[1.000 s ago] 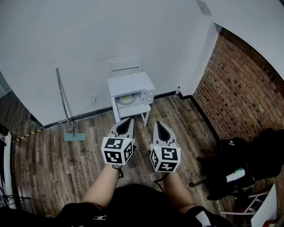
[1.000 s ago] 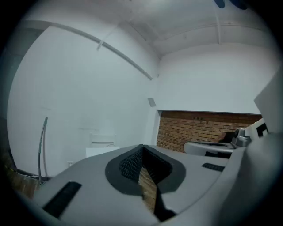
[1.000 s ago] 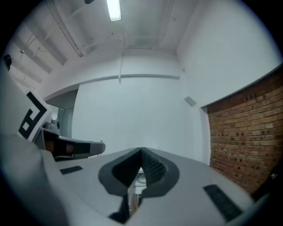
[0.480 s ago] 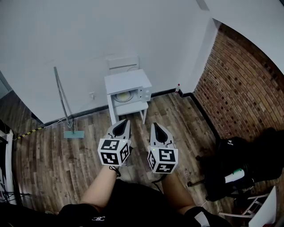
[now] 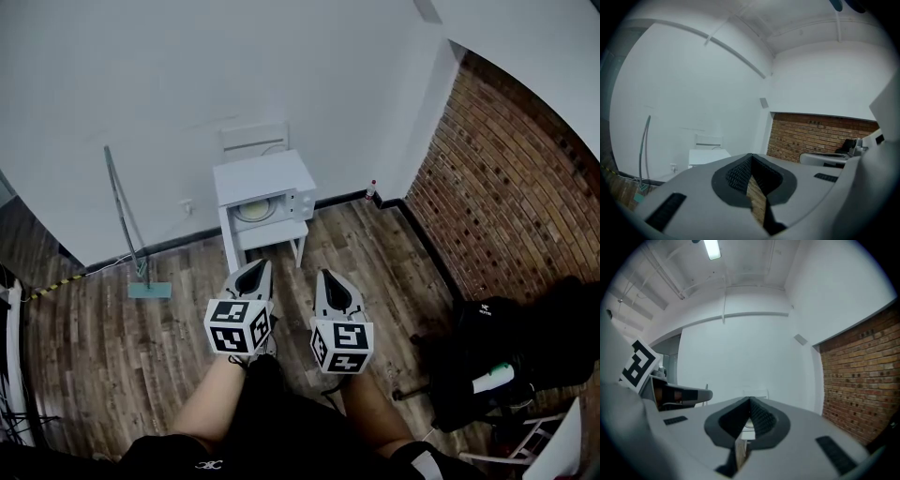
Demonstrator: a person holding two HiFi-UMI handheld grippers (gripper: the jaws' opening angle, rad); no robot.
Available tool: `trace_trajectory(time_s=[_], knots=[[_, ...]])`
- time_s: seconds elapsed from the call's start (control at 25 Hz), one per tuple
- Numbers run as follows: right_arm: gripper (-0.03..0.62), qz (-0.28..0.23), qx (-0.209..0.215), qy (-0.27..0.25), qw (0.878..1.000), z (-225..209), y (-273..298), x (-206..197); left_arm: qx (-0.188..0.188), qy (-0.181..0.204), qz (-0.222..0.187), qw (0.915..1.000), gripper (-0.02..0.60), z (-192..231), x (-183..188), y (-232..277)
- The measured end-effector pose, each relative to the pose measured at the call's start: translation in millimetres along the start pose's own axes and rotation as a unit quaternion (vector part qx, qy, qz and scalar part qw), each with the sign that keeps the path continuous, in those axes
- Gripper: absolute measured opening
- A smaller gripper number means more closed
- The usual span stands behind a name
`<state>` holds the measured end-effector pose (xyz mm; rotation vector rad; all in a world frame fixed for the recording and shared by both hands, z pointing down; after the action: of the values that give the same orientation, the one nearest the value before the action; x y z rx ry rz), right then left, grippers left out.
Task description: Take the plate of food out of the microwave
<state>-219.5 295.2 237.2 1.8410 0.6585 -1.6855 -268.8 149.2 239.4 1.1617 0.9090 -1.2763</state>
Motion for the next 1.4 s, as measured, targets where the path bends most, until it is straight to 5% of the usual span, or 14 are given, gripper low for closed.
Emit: trace_trajectory(time_s=[0.76, 1.4], knots=[[0.008, 0.0, -0.033, -0.017, 0.999, -26, 232, 33, -0.044, -0.034, -0.011, 0.9984, -0.005, 130, 66, 197], [0.008, 0.033, -0.005, -0.026, 0.999, -15, 329, 13, -0.018, -0.066, 0.008, 0.9976, -0.005, 205, 59, 259]])
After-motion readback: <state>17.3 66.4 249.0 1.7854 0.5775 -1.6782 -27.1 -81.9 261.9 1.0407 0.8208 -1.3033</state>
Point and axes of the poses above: the fingertips, and each gripper's own axes: y forward along the fingers, z to its left, x out of its top, the point moved 5 cm from there along -y, backward along the fingers, and after that the axes turned 4 degrees about -z, right-handed, at the moved point
